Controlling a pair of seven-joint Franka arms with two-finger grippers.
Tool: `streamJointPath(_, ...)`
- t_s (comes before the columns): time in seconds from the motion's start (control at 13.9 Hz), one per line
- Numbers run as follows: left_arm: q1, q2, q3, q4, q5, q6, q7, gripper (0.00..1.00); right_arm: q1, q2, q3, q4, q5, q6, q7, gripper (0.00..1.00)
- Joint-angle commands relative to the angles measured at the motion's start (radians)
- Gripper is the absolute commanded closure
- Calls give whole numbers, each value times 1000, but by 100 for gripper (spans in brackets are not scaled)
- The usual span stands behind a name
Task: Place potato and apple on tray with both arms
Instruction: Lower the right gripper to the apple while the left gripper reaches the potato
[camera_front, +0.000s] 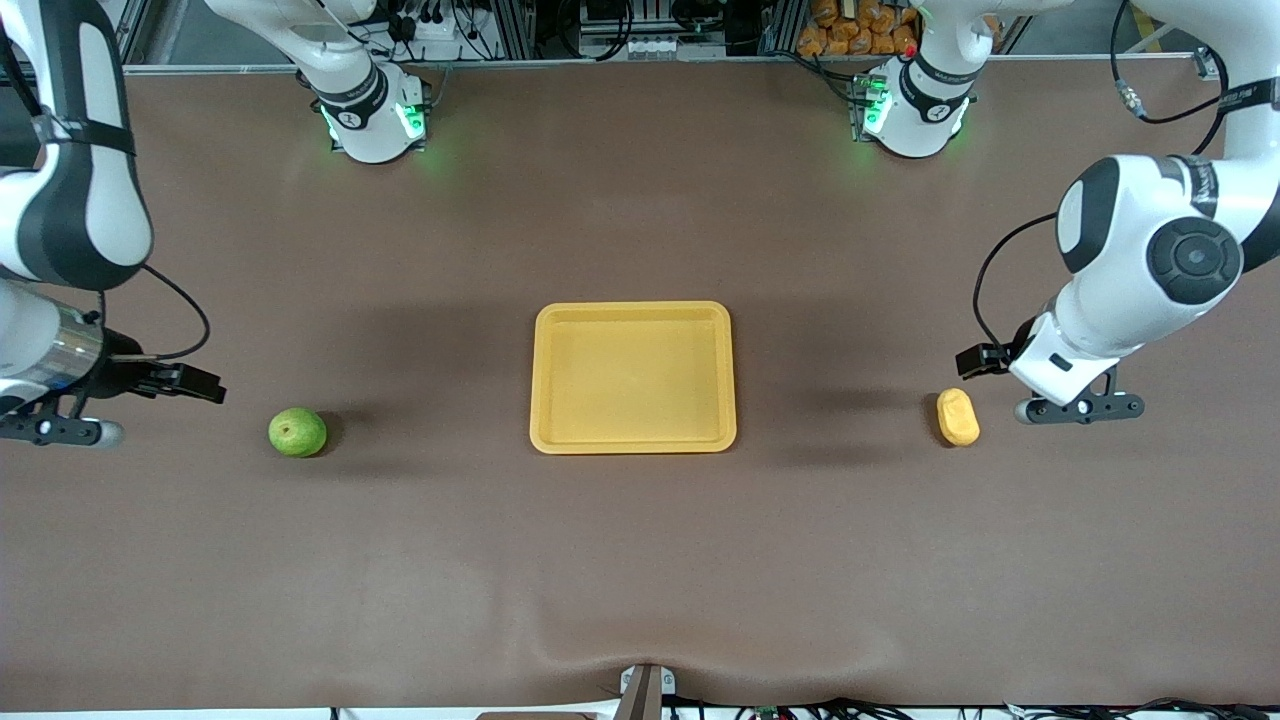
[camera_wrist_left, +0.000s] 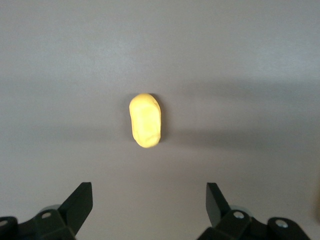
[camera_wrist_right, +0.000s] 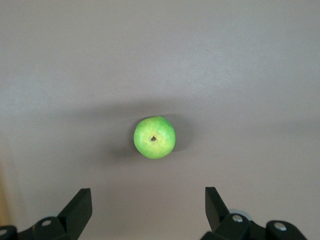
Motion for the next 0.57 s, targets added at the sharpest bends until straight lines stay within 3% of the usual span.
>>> streamJointPath(0.0, 16, 38, -4, -6, 25, 60, -15, 0, 28, -39, -3, -167, -1, 167, 11, 0)
streamJointPath(0.14, 23, 77, -4, -8, 25, 114, -15, 0, 21, -17, -2, -224, 0, 275, 13, 0)
streamJointPath(0.29, 37, 115, -3, -8, 28, 161, -15, 0, 16, 45, -2, -210, 0, 283, -4, 0)
streamJointPath(0.5, 45, 172, -3, -6, 28, 221, -15, 0, 31, 67, -2, -210, -6, 317, -15, 0)
